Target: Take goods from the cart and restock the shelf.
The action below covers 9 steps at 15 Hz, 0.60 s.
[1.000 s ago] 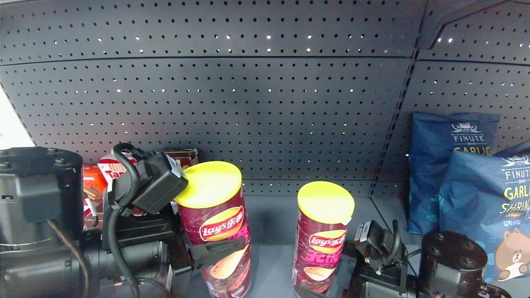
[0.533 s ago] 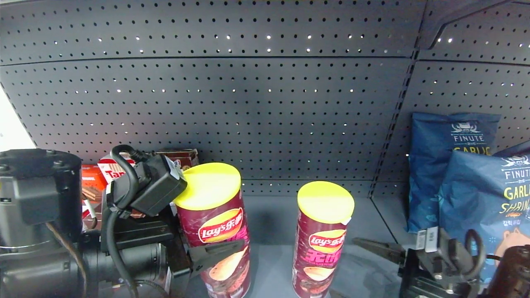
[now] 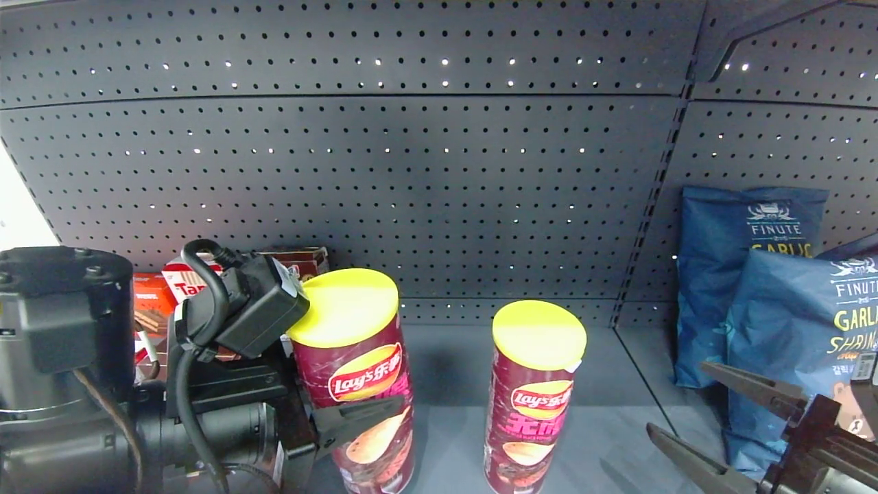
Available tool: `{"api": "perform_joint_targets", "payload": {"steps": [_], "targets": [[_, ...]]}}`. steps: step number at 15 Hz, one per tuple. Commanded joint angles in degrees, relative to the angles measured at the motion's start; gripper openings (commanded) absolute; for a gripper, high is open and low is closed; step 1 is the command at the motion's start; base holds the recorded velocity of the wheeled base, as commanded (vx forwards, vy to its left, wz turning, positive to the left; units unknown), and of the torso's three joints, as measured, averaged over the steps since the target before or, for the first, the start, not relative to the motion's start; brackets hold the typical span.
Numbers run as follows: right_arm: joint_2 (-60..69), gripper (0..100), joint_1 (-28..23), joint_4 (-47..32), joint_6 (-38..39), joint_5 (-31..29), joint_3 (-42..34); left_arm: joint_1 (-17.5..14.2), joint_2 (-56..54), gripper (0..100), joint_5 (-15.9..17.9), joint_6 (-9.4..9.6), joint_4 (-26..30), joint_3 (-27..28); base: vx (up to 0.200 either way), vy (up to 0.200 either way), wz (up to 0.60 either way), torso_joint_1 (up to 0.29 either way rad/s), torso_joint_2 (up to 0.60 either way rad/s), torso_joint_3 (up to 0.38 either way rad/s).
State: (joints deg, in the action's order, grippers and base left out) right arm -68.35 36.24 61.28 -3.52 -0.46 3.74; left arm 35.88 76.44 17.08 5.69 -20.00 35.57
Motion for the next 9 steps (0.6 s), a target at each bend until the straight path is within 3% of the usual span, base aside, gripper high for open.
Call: {"api": "perform_joint_targets", "payload": {"steps": [1, 2, 5, 9], "targets": [[12.3, 100, 0.0, -13.9, -0.6, -4.7, 7.6, -0.2, -0.1, 0, 0.0, 0.02, 0.0, -0.1, 0.0, 0.0, 0.0, 0.0, 0.0, 0.0], [16.2, 100, 0.1, -22.1, -0.6, -8.9, 9.3, -0.3, -0.1, 0, 0.0, 0.02, -0.1, -0.1, 0.0, 0.0, 0.0, 0.0, 0.0, 0.0], [27.4, 100, 0.0, -35.6, -1.4, -21.9, 7.5, -0.3, -1.2, 0, 0.0, 0.02, 0.0, -0.2, 0.0, 0.0, 0.0, 0.0, 0.0, 0.0], [39.0, 100, -2.1, -44.5, -1.4, -33.3, 1.9, -0.4, -2.2, 0, 0.0, -0.07, 0.0, -1.9, 0.0, 0.0, 0.0, 0.0, 0.0, 0.0]]}}
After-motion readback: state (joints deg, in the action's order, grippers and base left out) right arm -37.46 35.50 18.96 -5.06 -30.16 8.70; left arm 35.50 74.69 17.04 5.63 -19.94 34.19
